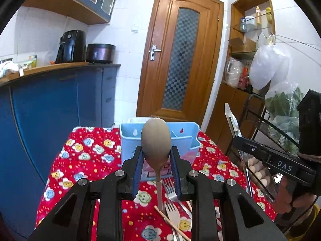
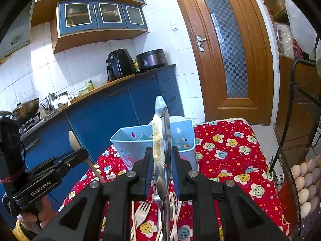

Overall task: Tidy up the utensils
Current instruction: 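Lift the wooden spoon with the left tool while the right tool carries the knife to the blue holder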

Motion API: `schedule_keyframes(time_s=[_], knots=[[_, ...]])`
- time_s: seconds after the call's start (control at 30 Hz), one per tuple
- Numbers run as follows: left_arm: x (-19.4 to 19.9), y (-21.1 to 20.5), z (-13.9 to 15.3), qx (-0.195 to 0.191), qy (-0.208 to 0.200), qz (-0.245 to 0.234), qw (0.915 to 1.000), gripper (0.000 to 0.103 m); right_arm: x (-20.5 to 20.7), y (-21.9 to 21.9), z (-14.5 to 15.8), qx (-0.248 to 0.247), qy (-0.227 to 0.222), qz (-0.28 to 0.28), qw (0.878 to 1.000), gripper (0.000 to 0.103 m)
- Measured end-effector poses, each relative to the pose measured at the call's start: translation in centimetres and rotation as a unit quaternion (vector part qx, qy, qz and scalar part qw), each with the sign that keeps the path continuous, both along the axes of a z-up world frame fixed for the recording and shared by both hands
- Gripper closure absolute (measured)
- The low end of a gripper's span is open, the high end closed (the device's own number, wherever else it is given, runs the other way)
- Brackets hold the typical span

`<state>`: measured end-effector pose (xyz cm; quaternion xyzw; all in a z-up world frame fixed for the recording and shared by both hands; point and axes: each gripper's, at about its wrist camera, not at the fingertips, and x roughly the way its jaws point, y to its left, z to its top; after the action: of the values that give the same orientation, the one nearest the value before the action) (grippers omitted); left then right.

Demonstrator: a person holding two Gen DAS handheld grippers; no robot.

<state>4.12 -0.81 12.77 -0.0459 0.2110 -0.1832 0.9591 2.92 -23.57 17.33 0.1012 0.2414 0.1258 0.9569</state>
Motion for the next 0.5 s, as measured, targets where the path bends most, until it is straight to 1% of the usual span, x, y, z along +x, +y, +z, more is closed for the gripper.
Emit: schedule_keyframes(time_s=[0.5], knots=[[3.7,-0.2,2.8,0.009,-0.027,0.021,0.9994,0.076,3.3,-0.8,1.9,0.019,-0.013,-0.014,1.0,0.084]])
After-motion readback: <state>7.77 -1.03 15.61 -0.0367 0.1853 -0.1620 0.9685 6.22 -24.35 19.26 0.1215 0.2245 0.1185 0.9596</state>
